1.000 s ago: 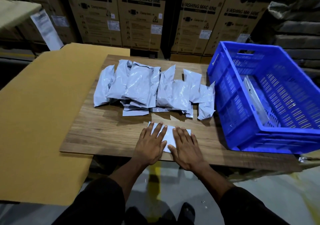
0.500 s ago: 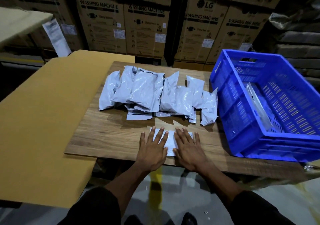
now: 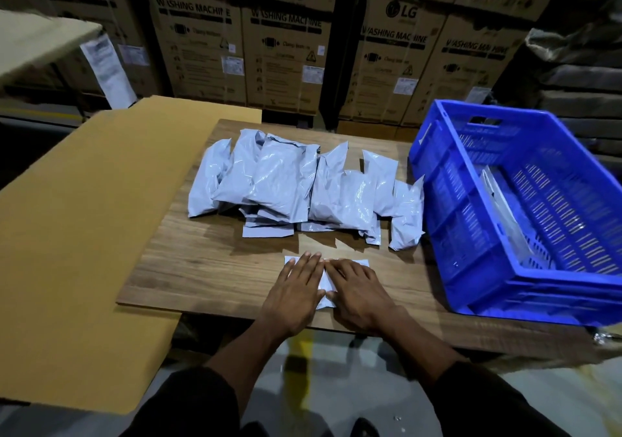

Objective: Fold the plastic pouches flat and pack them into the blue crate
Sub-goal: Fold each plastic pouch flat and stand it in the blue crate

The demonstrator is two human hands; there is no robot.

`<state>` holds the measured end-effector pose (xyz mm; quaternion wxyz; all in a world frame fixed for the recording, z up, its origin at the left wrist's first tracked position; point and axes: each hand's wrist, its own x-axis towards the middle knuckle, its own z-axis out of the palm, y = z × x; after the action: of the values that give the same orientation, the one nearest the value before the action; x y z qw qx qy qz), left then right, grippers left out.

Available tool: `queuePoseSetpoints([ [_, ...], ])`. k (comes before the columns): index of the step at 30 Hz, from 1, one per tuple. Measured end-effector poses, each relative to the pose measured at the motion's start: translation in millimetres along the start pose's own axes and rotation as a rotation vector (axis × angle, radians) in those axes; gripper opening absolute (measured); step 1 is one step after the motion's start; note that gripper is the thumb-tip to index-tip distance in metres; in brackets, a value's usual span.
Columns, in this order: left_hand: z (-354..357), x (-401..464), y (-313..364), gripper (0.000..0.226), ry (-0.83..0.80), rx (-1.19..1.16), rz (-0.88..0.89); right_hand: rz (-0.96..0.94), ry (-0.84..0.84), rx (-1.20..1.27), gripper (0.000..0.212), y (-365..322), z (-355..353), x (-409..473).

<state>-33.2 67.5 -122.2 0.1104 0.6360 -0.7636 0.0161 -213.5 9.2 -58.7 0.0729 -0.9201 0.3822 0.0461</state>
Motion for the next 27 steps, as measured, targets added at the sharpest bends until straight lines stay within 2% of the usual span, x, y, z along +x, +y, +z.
queuePoseSetpoints([
  [8, 7, 3, -13, 0.063, -0.035, -0.014, 0.056, 0.011, -0.052, 0.027, 0.069, 9, 12, 3],
  [15, 5, -4, -15, 0.063, -0.046, -0.036, -0.025, 0.036, -0.038, 0.029, 0.074, 16, 16, -6],
  [19, 2, -5, -15, 0.061, -0.002, -0.029, -0.008, 0.087, -0.026, 0.043, 0.075, 13, 15, -6],
  [27, -9, -3, -12, 0.065, -0.112, -0.008, -0.084, 0.09, -0.056, -0.07, 0.074, 2, 11, -2],
])
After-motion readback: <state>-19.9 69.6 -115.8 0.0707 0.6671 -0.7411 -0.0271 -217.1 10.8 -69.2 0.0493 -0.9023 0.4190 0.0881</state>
